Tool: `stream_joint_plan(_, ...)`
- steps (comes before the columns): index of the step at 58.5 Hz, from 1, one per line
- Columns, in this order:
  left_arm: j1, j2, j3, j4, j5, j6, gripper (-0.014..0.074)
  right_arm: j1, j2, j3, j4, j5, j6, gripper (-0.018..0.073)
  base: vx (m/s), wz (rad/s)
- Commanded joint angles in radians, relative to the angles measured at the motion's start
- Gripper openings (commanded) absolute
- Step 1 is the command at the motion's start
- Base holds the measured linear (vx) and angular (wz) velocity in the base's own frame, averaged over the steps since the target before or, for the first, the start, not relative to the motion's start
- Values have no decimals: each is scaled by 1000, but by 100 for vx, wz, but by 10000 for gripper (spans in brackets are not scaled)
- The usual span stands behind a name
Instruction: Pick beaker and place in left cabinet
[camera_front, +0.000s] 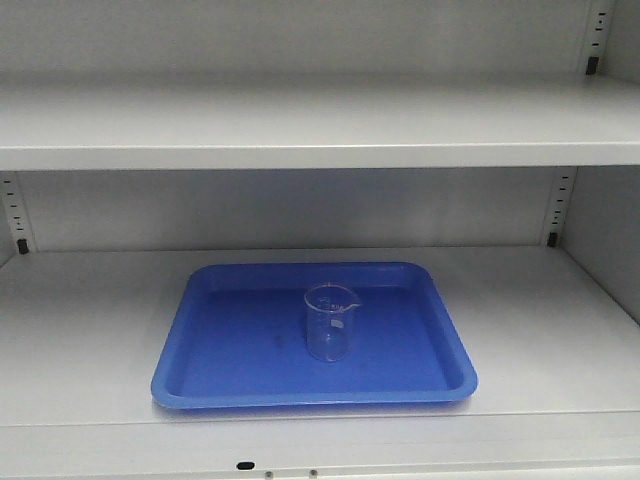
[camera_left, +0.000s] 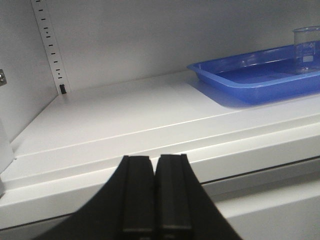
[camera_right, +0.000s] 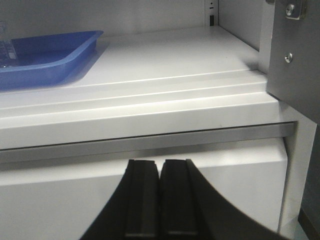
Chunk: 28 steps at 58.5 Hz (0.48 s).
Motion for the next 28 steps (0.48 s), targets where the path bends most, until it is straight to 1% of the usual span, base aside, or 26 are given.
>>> stream_joint_plan(1, -1, -19, 16, -3, -75, -3, 1, -3, -5, 6, -13, -76, -4, -6, 0, 0)
stream_joint_plan(28, -1, -19, 16, -3, -75, -3, 1, -3, -5, 6, -13, -76, -4, -6, 0, 0)
